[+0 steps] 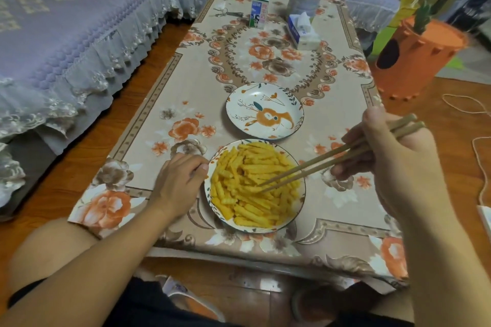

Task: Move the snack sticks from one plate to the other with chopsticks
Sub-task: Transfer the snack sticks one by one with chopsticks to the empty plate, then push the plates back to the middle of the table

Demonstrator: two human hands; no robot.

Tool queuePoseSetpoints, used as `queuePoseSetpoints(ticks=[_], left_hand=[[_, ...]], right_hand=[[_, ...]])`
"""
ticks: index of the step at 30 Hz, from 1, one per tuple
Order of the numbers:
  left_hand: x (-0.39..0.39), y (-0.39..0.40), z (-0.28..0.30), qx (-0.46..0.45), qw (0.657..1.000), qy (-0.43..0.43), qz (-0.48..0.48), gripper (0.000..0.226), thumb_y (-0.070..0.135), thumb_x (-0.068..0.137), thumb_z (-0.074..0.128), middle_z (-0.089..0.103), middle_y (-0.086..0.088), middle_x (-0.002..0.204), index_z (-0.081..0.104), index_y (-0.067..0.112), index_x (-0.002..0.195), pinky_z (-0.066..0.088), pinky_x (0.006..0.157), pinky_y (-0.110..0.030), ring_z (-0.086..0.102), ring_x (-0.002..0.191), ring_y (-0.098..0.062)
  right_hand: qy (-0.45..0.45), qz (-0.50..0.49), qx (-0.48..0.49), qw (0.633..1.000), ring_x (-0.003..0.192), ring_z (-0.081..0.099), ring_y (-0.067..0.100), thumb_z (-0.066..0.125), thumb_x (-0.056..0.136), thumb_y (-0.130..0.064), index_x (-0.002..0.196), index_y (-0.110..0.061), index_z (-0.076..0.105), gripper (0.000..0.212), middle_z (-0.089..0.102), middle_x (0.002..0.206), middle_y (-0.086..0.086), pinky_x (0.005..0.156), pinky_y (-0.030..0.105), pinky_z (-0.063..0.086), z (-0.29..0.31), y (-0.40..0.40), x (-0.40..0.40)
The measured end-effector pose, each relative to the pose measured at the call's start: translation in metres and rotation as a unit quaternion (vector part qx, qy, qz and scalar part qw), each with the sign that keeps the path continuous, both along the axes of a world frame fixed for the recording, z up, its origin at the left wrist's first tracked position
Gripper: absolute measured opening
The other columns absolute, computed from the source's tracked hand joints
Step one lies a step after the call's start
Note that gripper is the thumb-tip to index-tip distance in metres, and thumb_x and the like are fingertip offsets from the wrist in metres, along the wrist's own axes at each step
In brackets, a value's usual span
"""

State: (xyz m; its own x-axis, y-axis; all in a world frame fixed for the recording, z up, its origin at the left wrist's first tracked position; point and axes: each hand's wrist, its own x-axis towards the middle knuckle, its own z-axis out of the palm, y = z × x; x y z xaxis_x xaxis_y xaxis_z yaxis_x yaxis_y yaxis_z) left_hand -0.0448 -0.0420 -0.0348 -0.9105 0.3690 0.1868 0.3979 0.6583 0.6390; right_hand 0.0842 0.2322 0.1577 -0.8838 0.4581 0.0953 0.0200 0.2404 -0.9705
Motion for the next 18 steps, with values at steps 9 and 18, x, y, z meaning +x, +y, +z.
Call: queuePoseSetpoints(ticks=[9, 18], left_hand=[[0.006, 0.003, 0.011, -0.001, 0.997, -0.074, 0.030, 0.051, 0.050, 0.094, 0.030, 0.068, 0.003, 0.108, 0.071, 0.023, 0.110, 0.041, 0.084, -0.039, 0.053, 0.105, -0.021], [0.067, 0.000, 0.050, 0.190, 0.881, -0.403, 0.161, 0.027, 0.011, 0.105, 0.040, 0.073, -0.015, 0.082, 0.066, 0.009, 0.114, 0.051, 0.058, -0.034, 0.063, 0.062, -0.025]], right_hand=[[0.096, -0.045, 0.007, 0.994, 0.048, 0.066, 0.028, 0.051, 0.107, -0.025, 0.081, -0.005, 0.064, 0.035, 0.065, 0.059, 0.007, 0.050, 0.043, 0.059, 0.006, 0.011, 0.033], [0.041, -0.232, -0.087, 0.968, 0.059, 0.048, 0.007, 0.043, 0.107, -0.038, 0.080, -0.025, 0.049, 0.031, 0.048, 0.071, -0.007, 0.062, 0.030, 0.046, 0.023, 0.055, 0.000]])
